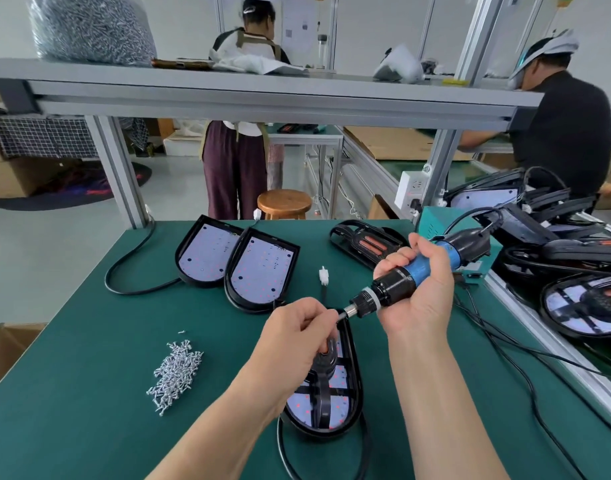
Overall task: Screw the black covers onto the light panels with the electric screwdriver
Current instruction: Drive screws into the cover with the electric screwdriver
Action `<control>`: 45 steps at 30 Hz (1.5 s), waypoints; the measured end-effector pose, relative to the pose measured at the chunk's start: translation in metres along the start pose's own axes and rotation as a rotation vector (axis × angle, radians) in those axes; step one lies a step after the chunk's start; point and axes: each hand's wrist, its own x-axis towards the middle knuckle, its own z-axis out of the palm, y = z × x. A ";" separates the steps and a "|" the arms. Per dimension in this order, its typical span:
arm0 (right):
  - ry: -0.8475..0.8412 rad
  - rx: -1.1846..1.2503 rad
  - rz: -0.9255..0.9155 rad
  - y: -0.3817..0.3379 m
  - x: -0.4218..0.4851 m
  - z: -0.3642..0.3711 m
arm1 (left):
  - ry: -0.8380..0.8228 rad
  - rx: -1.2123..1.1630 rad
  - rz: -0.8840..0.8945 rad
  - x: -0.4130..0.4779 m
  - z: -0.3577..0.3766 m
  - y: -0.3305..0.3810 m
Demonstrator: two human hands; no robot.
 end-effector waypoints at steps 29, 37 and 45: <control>0.310 -0.036 0.105 -0.003 -0.015 -0.021 | -0.034 0.240 0.107 -0.015 -0.006 0.001; 0.280 0.028 0.176 -0.005 -0.012 -0.029 | -0.104 0.094 -0.013 -0.018 -0.005 0.002; 0.187 0.056 0.048 -0.013 -0.010 -0.025 | -0.115 -0.120 -0.140 -0.022 -0.013 0.003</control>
